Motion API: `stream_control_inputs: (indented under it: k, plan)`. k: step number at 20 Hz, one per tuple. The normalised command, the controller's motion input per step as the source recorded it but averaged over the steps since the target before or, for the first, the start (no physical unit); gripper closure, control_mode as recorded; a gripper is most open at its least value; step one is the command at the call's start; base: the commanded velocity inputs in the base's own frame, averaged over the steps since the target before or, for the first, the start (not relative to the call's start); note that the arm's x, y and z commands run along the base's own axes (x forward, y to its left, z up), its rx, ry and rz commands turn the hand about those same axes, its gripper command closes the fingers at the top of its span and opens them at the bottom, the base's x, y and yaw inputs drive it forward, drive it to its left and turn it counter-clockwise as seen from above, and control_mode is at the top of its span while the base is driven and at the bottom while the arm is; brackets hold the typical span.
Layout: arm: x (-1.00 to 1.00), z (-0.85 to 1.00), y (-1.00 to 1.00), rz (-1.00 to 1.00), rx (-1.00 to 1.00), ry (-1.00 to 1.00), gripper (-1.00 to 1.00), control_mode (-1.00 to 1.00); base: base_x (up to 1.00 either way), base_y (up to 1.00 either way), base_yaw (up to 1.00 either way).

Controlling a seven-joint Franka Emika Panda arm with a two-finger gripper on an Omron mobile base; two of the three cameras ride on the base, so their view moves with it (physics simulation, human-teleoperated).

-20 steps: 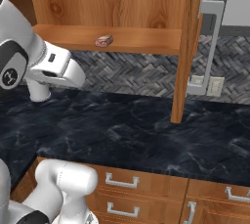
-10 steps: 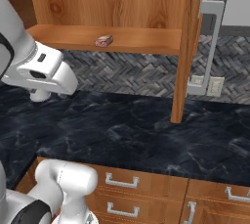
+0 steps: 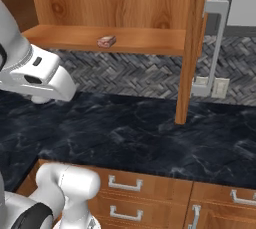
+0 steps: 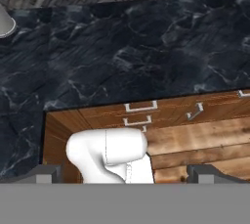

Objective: Pick up the bar soap and sponge from the sink, and place them back in the cabinet, and close the cabinet doors.

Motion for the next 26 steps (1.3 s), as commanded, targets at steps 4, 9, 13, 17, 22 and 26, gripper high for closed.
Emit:
stream_control_inputs:
  k: [4,9,13,17,22,26]
  plan:
    - [0.0,0.0,0.0,0.0,0.0,0.0,-1.0,1.0,-0.67,-0.08,0.0]
    - [0.0,0.0,0.0,0.0,0.0,0.0,-1.0,1.0,-0.73,-0.28,0.0]
    - [0.0,0.0,0.0,0.0,0.0,0.0,-1.0,1.0,-0.49,-0.5,0.0]
    - [0.0,0.0,0.0,0.0,0.0,0.0,-1.0,1.0,-0.33,-0.65,0.0]
    - [0.0,0.0,0.0,0.0,0.0,0.0,-1.0,1.0,-0.18,-0.69,0.0]
    - [0.0,0.0,0.0,0.0,0.0,0.0,-1.0,1.0,-0.04,-0.76,0.0]
